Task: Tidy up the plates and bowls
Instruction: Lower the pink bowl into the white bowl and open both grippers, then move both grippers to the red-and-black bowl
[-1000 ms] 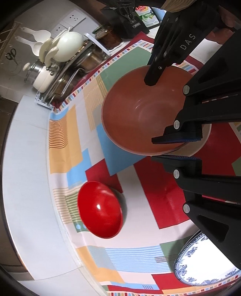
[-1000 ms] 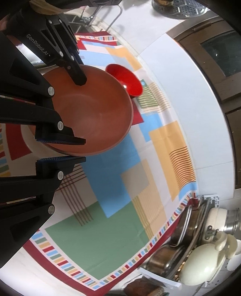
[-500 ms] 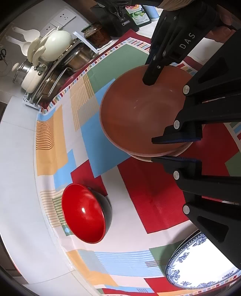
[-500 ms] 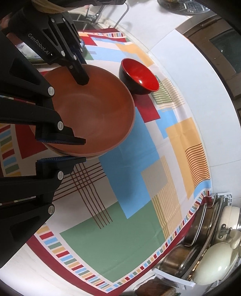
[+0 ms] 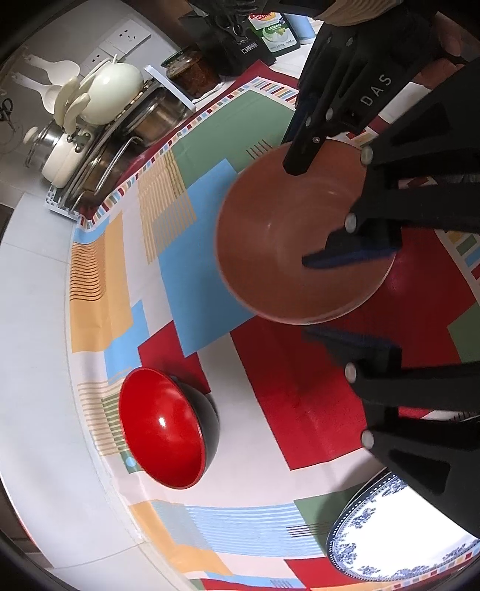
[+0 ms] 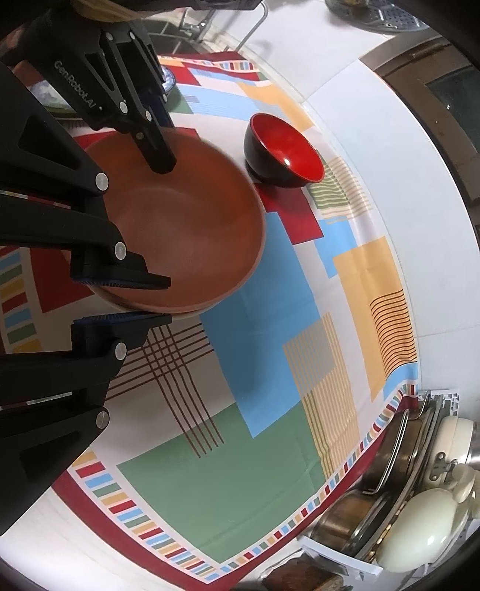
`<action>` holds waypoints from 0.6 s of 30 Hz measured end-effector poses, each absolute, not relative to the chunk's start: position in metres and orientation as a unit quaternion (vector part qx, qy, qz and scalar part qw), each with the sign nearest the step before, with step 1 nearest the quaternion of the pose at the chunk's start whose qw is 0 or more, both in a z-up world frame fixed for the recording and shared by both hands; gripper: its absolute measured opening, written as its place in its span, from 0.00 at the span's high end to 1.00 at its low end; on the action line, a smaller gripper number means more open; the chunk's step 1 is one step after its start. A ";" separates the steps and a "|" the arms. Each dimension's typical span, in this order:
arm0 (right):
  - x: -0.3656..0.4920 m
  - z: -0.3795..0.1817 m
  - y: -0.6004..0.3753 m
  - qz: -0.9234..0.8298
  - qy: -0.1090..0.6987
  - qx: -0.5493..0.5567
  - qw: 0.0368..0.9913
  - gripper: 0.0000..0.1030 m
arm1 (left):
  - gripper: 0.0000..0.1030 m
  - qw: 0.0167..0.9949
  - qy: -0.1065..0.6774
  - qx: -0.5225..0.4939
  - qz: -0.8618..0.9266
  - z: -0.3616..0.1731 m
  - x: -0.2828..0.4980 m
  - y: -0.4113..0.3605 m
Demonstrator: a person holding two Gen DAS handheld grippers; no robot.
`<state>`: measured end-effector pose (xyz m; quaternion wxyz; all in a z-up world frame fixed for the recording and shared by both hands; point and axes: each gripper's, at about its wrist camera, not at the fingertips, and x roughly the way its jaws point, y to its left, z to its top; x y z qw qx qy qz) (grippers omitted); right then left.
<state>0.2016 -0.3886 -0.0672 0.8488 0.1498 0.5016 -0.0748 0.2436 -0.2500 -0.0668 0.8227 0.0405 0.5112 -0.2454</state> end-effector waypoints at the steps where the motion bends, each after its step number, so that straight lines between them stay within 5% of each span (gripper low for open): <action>1: 0.201 -0.067 -0.389 -0.077 0.501 0.147 0.849 0.83 | 0.64 0.824 0.508 0.043 -0.246 -0.066 0.243 -0.250; 7: 0.201 -0.070 -0.387 -0.075 0.504 0.144 0.848 0.66 | 0.58 0.828 0.502 0.042 -0.245 -0.061 0.242 -0.246; 18: 0.204 -0.046 -0.384 -0.072 0.469 0.134 0.870 0.60 | 0.50 0.851 0.470 0.031 -0.233 -0.036 0.245 -0.229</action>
